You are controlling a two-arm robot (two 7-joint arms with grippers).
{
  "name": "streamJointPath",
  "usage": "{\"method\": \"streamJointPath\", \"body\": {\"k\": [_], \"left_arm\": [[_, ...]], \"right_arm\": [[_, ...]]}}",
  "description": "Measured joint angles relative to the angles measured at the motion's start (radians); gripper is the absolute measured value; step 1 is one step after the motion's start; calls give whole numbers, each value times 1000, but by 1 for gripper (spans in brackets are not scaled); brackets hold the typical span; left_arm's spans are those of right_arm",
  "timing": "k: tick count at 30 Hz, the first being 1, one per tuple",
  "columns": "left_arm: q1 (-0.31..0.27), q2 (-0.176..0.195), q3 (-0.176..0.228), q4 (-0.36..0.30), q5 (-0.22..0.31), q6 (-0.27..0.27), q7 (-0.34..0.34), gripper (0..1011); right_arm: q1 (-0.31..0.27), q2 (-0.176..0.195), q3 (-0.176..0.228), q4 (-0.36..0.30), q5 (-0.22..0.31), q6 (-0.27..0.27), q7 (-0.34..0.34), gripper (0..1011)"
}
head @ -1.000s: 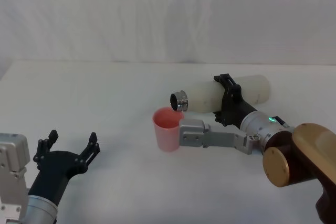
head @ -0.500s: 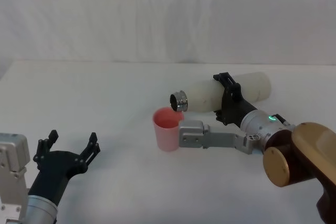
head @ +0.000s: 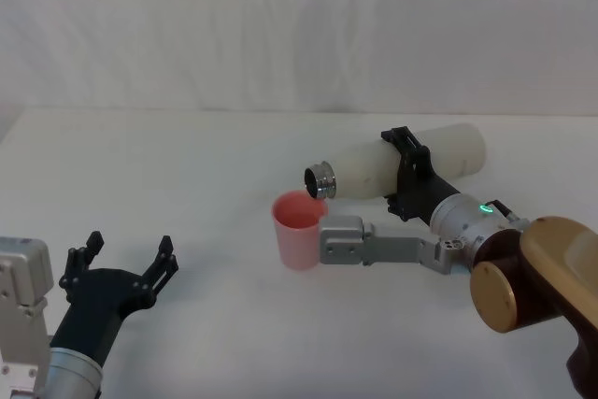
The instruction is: Grasp the thermos with one hand and pour water into the cup lid.
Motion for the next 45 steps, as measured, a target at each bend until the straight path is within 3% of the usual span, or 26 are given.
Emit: {"method": "streamJointPath", "body": {"k": [45], "left_arm": [[0, 0, 0, 0, 0, 0, 0, 1001]], "right_arm": [[18, 12, -24, -10, -50, 9, 19, 960]]}}
